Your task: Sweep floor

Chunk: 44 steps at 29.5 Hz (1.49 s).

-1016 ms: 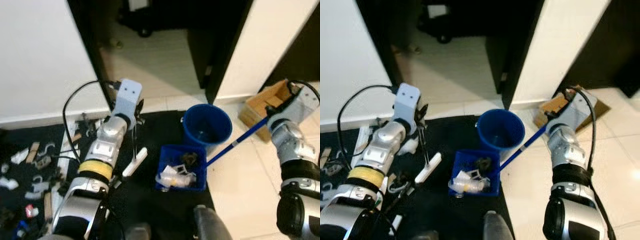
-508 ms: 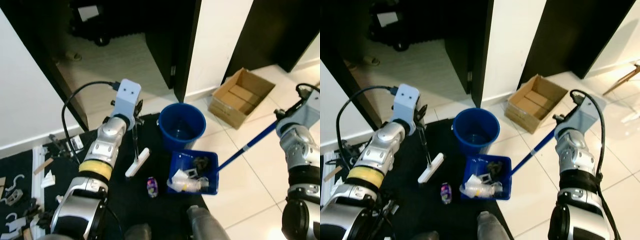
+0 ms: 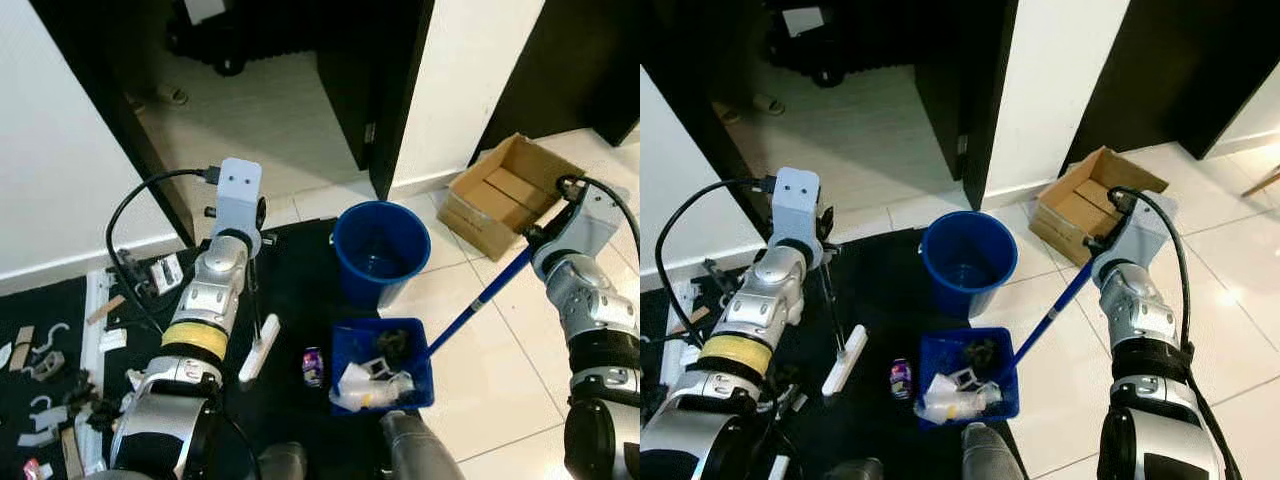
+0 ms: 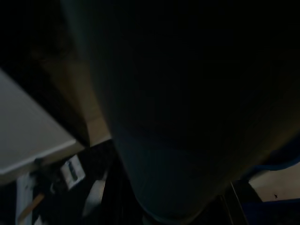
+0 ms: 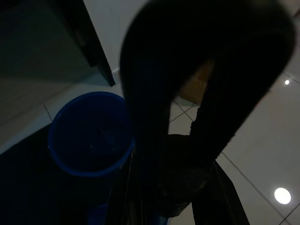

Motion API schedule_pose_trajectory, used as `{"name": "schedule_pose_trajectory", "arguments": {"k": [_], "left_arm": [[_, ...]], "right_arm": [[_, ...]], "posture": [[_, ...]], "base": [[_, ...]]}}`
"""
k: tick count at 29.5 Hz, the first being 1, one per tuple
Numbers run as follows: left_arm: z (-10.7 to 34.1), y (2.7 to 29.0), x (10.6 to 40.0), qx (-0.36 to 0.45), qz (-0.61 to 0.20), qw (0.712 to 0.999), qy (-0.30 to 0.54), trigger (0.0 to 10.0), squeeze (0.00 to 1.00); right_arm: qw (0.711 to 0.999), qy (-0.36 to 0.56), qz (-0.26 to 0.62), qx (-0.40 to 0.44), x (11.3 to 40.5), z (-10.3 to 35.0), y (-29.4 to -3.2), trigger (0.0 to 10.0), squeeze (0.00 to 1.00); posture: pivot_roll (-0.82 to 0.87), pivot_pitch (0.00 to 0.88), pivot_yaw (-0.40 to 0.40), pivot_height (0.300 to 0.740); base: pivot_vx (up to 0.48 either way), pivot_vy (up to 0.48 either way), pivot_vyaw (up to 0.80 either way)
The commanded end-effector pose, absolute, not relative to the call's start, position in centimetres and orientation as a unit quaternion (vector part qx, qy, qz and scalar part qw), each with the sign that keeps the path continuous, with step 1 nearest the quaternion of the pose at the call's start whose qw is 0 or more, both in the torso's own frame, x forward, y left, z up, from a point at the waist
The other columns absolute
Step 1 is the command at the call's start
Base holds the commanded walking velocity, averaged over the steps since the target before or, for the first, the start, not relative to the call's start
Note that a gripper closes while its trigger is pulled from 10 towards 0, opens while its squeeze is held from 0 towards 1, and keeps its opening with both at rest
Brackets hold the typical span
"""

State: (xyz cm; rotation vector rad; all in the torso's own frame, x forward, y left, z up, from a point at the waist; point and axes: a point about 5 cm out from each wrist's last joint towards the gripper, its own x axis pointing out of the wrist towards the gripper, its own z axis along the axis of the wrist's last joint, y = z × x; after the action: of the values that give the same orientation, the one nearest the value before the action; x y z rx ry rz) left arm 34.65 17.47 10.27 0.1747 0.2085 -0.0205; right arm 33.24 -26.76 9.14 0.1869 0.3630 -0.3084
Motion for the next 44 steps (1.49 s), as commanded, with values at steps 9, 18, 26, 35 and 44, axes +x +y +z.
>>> {"name": "schedule_pose_trajectory", "arguments": {"k": [9,18,26,35,44], "left_arm": [[10.6,19.3,34.9,0.062,0.068,0.992,0.081,10.0,0.0],[10.9,20.4,35.4,0.078,0.082,0.99,0.079,10.0,0.0],[11.8,21.2,36.2,0.088,0.082,0.991,0.064,10.0,0.0],[12.6,21.3,36.8,0.09,0.069,0.992,0.054,10.0,0.0],[13.5,21.7,37.3,0.095,0.064,0.993,0.037,10.0,0.0]], "right_arm": [[0.98,0.13,-0.125,0.086,34.9,10.8,-25.9,10.0,0.0],[0.981,0.133,-0.118,0.075,35.5,10.8,-25.3,10.0,0.0],[0.981,0.135,-0.122,0.069,35.6,10.4,-25.3,10.0,0.0],[0.98,0.132,-0.13,0.08,35.7,10.2,-25.3,10.0,0.0],[0.982,0.081,-0.121,0.118,37.1,12.2,-24.5,10.0,0.0]], "posture": [[0.03,0.149,-0.031,0.74],[0.04,0.189,-0.036,0.74],[0.05,0.227,-0.033,0.74],[0.06,0.269,-0.026,0.74],[0.08,0.284,-0.029,0.74]], "base": [[0.0,0.0,0.0],[0.0,0.0,0.0],[0.0,0.0,0.0],[0.0,0.0,0.0],[0.0,0.0,0.0]]}}
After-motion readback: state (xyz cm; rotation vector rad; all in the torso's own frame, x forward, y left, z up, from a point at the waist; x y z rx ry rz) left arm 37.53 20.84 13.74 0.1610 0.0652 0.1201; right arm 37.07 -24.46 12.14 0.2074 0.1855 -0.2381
